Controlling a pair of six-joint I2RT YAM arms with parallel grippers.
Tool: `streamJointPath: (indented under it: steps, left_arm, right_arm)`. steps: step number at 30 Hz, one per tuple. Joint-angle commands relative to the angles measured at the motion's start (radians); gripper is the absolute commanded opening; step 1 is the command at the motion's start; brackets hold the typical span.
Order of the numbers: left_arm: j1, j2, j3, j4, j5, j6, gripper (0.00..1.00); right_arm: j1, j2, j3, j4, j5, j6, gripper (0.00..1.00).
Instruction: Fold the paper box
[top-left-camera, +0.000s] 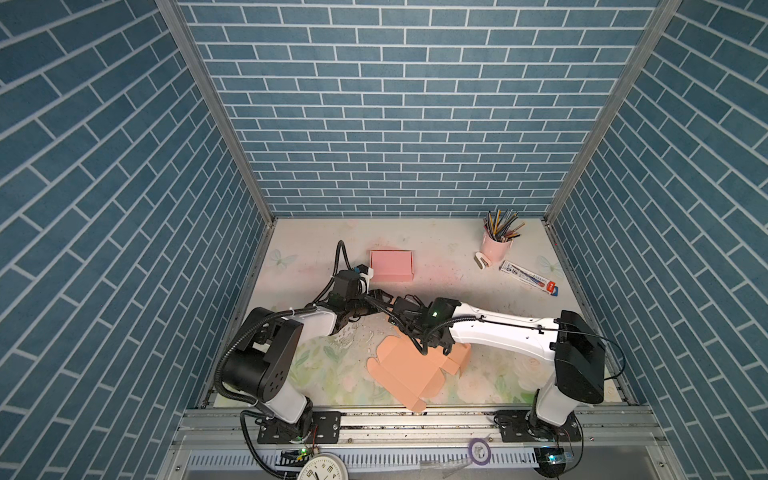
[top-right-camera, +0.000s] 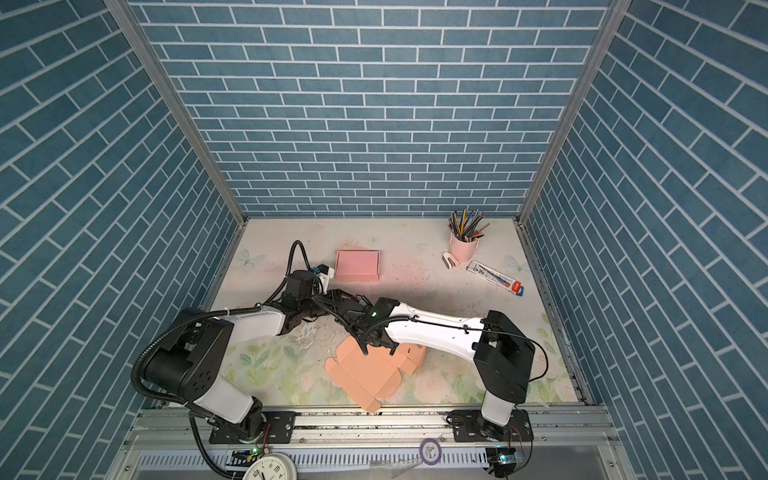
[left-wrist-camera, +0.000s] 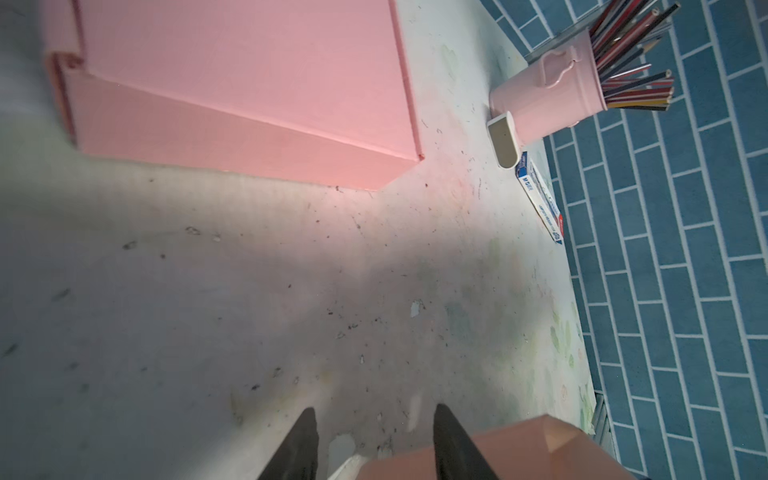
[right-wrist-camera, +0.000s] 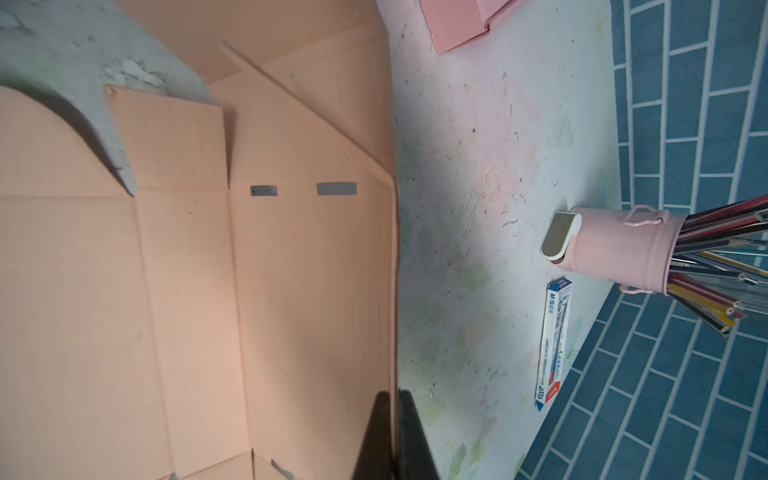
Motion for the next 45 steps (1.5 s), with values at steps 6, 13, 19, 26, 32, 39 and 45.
streamJointPath:
  steps: [6, 13, 19, 26, 32, 39, 45]
  left_arm:
    - [-0.022, -0.022, -0.054, 0.053, 0.03, 0.011, 0.46]
    - [-0.054, -0.064, -0.086, 0.055, 0.034, 0.007, 0.47]
    - [-0.076, -0.094, -0.112, 0.05, 0.032, 0.007, 0.46]
    - [-0.105, -0.146, -0.17, 0.053, -0.001, 0.025, 0.46]
    - [-0.16, -0.21, -0.25, 0.086, -0.071, 0.047, 0.46]
    - [-0.228, -0.257, -0.331, 0.174, -0.151, 0.072, 0.48]
    - [-0.259, -0.286, -0.372, 0.228, -0.18, 0.091, 0.52]
  right_arm:
    - [0.006, -0.003, -0.06, 0.125, 0.119, -0.134, 0.0]
    - [0.011, -0.022, -0.129, 0.279, 0.171, -0.264, 0.0]
    - [0.02, -0.053, -0.177, 0.389, 0.185, -0.356, 0.0]
    - [0.052, -0.088, -0.254, 0.499, 0.222, -0.438, 0.0]
    - [0.068, -0.098, -0.304, 0.563, 0.248, -0.478, 0.0]
    - [0.084, -0.117, -0.346, 0.61, 0.257, -0.51, 0.0]
    - [0.114, -0.147, -0.389, 0.65, 0.275, -0.534, 0.0]
